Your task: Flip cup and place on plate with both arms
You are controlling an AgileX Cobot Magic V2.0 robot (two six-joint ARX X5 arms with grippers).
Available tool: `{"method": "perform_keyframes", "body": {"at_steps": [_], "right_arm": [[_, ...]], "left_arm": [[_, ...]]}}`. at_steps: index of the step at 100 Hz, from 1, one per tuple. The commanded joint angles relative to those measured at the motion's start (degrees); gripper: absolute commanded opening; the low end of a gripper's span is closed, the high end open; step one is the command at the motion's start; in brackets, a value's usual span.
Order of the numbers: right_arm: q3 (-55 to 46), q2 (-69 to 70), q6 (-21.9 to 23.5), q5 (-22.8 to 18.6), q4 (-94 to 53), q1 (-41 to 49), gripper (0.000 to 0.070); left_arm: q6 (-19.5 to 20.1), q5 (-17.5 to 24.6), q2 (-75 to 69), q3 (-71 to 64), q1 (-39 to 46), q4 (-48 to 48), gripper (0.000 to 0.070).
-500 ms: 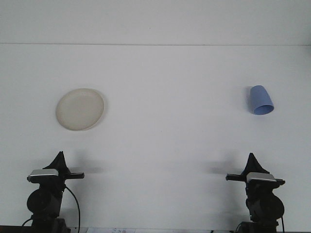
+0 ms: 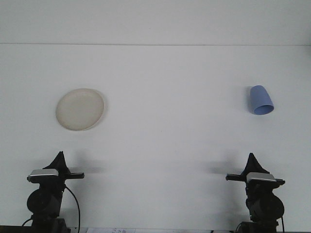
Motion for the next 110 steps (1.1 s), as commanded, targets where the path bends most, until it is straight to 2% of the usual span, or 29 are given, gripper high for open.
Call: {"method": "perform_keyframes", "body": {"at_steps": [1, 32, 48, 56, 74, 84, 93, 98, 110], "right_arm": [[-0.1, 0.0, 0.6, 0.0, 0.8, 0.0, 0.0007], [-0.1, 0.0, 1.0, -0.3, 0.9, 0.0, 0.0007], [-0.1, 0.0, 8.9, -3.3, 0.9, 0.0, 0.0007], [-0.1, 0.0, 15.3, -4.8, 1.0, 0.0, 0.0007], [2.1, 0.0, 23.4, -4.7, 3.3, 0.0, 0.0003], [8.1, 1.7, 22.9, -2.1, 2.6, 0.0, 0.0002], [16.0, 6.2, 17.0, -0.4, -0.6, 0.0, 0.0007], [20.7, 9.8, 12.7, 0.0, -2.6, 0.0, 0.0052], [30.7, 19.2, 4.4, 0.5, -7.7, 0.0, 0.0386]], "left_arm": [[-0.1, -0.1, -0.1, -1.1, 0.0, 0.6, 0.0015], [-0.1, -0.1, -0.1, -1.1, 0.0, 0.6, 0.0015], [-0.1, -0.1, -0.1, -1.1, 0.0, 0.6, 0.0015], [-0.1, -0.1, -0.1, -1.1, 0.0, 0.6, 0.0015], [-0.1, -0.1, -0.1, -1.1, 0.0, 0.6, 0.0015], [-0.1, -0.1, -0.1, -1.1, 0.0, 0.6, 0.0015], [-0.1, -0.1, -0.1, -1.1, 0.0, 0.6, 0.0015], [-0.1, -0.1, -0.1, -1.1, 0.0, 0.6, 0.0015], [-0.1, -0.1, -0.1, -1.1, 0.0, 0.6, 0.0015]]}}
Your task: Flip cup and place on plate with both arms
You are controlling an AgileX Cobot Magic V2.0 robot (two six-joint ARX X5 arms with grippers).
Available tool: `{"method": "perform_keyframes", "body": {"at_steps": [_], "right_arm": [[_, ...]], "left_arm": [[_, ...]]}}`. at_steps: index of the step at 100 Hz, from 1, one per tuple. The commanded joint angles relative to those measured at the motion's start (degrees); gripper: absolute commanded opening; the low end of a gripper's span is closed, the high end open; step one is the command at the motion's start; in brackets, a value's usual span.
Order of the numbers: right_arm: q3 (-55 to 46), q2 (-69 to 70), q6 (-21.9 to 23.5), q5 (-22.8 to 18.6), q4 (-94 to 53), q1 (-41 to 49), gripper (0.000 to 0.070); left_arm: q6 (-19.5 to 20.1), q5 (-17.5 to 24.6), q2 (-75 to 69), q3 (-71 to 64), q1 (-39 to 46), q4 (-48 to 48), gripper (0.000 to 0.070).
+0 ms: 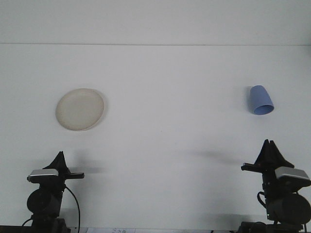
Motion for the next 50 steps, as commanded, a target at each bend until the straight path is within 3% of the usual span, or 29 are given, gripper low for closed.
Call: {"method": "perform_keyframes", "body": {"at_steps": [1, 32, 50], "right_arm": [[5.1, 5.6, -8.8, 0.6, -2.8, 0.0, 0.0401], [16.7, 27.2, -20.4, 7.5, -3.8, -1.4, 0.0420], [16.8, 40.2, -22.1, 5.3, -0.9, -7.0, 0.0420]], "left_arm": [[-0.1, -0.1, -0.1, -1.1, 0.0, 0.6, 0.0015], [-0.1, -0.1, -0.1, -1.1, 0.0, 0.6, 0.0015], [-0.1, -0.1, -0.1, -1.1, 0.0, 0.6, 0.0015]]}}
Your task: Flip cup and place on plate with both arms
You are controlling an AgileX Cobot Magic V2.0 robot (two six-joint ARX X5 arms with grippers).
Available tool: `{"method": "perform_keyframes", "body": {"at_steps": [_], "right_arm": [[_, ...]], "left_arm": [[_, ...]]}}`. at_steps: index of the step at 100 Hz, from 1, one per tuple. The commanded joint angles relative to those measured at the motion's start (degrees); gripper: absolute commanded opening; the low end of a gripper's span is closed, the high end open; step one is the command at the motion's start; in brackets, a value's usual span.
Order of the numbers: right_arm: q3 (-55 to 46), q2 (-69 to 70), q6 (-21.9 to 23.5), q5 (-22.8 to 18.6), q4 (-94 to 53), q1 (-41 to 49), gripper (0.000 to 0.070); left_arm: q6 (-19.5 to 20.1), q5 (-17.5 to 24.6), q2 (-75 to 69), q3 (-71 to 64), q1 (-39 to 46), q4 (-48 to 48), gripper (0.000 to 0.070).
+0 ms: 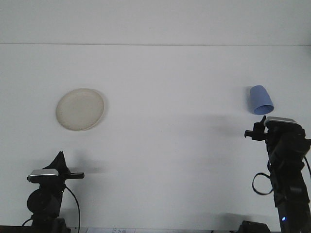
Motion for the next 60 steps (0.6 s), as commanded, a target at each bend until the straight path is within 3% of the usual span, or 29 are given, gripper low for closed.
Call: {"method": "perform_keyframes", "body": {"at_steps": [1, 27, 60], "right_arm": [[0.5, 4.9, -1.9, -1.4, 1.7, -1.9, 0.0420], [0.5, 21.1, -7.8, -8.1, 10.1, -9.3, 0.0420], [0.5, 35.9, -7.3, -16.2, 28.9, -15.7, 0.0420]], "left_arm": [[-0.1, -0.1, -0.1, -1.1, 0.0, 0.6, 0.0015], [-0.1, -0.1, -0.1, -1.1, 0.0, 0.6, 0.0015], [-0.1, -0.1, -0.1, -1.1, 0.0, 0.6, 0.0015]]}}
